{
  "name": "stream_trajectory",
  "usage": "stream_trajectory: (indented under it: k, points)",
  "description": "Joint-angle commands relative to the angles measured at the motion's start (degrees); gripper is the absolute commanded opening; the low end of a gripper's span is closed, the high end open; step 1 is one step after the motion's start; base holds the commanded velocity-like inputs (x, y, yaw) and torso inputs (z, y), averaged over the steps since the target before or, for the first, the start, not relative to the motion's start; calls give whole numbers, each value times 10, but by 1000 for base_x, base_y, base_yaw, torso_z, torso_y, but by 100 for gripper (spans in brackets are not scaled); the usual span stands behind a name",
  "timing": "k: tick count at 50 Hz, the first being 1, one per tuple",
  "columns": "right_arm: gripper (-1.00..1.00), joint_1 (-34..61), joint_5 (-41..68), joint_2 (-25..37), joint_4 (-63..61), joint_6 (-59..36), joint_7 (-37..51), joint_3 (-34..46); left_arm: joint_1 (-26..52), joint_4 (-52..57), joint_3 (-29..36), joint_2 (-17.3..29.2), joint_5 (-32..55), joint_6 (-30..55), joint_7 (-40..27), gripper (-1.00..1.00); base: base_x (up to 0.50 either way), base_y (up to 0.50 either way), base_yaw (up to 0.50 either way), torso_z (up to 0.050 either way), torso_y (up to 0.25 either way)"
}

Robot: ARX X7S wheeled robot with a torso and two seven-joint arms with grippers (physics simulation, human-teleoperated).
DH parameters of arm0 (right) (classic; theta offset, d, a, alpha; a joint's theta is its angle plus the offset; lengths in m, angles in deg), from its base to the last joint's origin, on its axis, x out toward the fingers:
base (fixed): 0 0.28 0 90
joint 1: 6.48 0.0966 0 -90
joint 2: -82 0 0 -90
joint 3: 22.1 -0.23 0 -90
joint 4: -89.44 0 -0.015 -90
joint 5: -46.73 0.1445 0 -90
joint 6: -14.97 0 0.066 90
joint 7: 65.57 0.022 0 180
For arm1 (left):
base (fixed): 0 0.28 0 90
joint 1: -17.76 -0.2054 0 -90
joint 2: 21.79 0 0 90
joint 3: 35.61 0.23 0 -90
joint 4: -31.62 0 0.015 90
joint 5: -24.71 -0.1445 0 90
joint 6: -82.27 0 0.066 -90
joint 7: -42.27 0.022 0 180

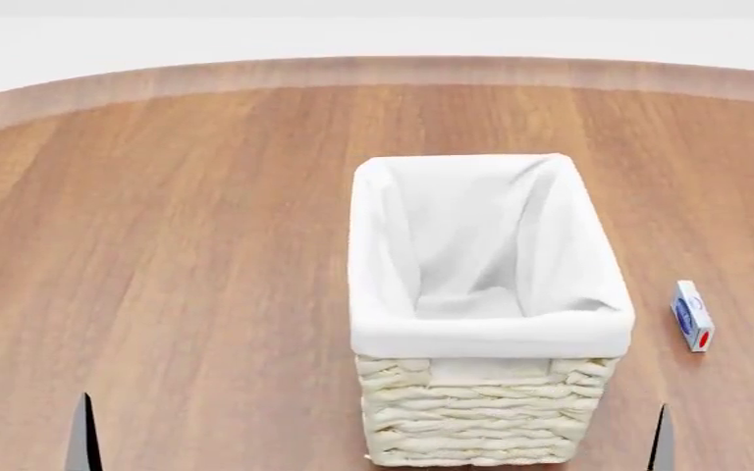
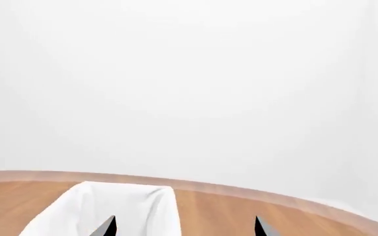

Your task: Pick up the alphabet soup and put it in the basket.

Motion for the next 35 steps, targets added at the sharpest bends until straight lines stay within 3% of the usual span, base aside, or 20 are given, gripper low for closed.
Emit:
stream_trajectory:
  k: [1, 9, 20, 23, 35]
  points:
    - [100, -66, 22, 5, 54, 61, -56, -71, 2, -1, 1, 4, -1, 3, -6, 100, 0, 0, 0, 0, 0]
    - [100, -109, 25, -9, 96, 109, -96, -93, 6, -6, 3, 6, 1, 3, -9, 100, 0, 0, 0, 0, 0]
    - [100, -153, -5, -73, 215, 237, -167, -75, 10, -15, 5, 9, 1, 3, -13, 100, 0, 0, 0, 0, 0]
    - [100, -144, -24, -132, 347, 325, -198, -56, 16, -25, 10, 8, 1, 4, -14, 100, 0, 0, 0, 0, 0]
    - [100, -140, -28, -137, 370, 340, -203, -51, 18, -27, 16, 14, 4, 4, -23, 100, 0, 0, 0, 0, 0]
